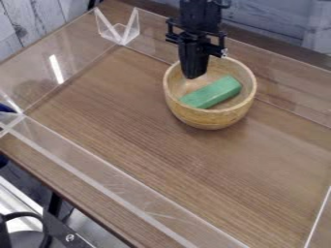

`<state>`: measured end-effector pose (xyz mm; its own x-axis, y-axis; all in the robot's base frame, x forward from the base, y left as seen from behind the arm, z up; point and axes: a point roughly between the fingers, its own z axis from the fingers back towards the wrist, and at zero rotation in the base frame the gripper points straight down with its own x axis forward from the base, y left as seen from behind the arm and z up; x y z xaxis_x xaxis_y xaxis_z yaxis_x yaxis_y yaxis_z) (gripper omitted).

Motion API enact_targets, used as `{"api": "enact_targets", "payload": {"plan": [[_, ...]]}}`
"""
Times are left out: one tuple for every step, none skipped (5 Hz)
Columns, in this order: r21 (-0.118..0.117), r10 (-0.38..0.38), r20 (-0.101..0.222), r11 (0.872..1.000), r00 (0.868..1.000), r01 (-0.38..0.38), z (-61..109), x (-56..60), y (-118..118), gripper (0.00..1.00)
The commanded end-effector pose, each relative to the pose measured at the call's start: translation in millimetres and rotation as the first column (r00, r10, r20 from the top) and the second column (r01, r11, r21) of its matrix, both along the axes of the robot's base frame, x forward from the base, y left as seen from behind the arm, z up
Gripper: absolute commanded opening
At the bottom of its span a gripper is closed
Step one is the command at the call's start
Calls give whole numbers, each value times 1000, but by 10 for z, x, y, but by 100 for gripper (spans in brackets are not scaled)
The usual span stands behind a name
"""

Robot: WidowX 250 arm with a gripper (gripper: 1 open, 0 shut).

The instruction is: Put the green block in the brown bowl

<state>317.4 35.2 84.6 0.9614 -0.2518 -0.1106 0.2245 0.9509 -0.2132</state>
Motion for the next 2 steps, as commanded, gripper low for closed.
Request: {"api": "enact_targets", "payload": {"plan": [[19,11,135,1000,991,-14,386,120,57,0],[18,16,138,1000,990,-18,387,133,69,0]]}}
